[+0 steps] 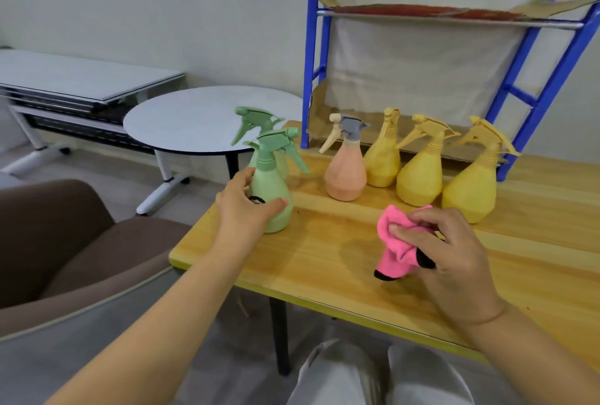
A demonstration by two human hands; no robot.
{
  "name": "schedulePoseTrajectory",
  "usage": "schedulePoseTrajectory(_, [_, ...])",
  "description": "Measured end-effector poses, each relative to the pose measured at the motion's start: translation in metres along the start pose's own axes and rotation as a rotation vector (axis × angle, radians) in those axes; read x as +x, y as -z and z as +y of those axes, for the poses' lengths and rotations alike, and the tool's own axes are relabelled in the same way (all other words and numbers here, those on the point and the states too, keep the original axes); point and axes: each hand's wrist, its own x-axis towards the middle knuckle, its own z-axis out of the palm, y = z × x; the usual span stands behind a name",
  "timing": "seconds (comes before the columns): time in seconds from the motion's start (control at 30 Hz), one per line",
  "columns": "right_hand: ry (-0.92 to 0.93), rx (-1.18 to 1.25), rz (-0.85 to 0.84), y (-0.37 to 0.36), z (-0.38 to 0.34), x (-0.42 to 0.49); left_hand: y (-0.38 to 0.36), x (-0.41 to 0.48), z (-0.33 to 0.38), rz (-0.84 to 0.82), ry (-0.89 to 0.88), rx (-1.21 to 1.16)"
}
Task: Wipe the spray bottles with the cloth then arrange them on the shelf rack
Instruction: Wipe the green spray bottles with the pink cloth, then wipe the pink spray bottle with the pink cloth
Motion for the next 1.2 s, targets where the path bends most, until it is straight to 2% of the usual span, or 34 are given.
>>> schedulePoseTrajectory(0.27, [0.005,-0.024,-0.021,0.004,0.004,0.002,0.003,0.008,-0.004,0.034,-0.033,0.09])
schedulePoseTrajectory(0.37, [-0.006,-0.016,-0.01,0.005,0.006,0.002,-0.001,-0.002,0.005,0.145,-0.024,0.169])
schedulePoseTrajectory(0.43, [-0.028,-0.004,-0.005,0.006,0.009,-0.001,-0.005,-0.016,0.02,0.243,-0.131,0.185])
schedulePoseTrajectory(0.5, [-0.05,-0.001,-0.007,0.006,0.013,-0.003,-0.012,-0.027,0.038,0.278,-0.31,0.161])
schedulePoseTrajectory(0.57, [-0.064,-0.007,-0.017,0.008,0.016,-0.004,-0.024,-0.03,0.056,0.217,-0.475,0.194])
schedulePoseTrajectory(0.67, [-0.085,-0.003,-0.01,0.013,0.02,-0.005,-0.049,-0.016,0.082,0.033,-0.59,0.305])
schedulePoseTrajectory(0.77, [-0.109,0.007,-0.001,0.022,0.023,-0.009,-0.078,0.011,0.103,-0.073,-0.626,0.475])
schedulePoseTrajectory(0.93, [-0.081,0.003,0.033,0.04,0.037,-0.023,-0.104,0.045,0.121,-0.08,-0.571,0.925])
schedulePoseTrajectory(1.03, [-0.1,-0.015,0.04,0.051,0.045,-0.028,-0.105,0.045,0.124,-0.125,-0.489,0.883])
schedulePoseTrajectory(1.2, [-0.129,-0.068,0.041,0.064,0.055,-0.033,-0.112,0.024,0.134,-0.168,-0.541,0.693])
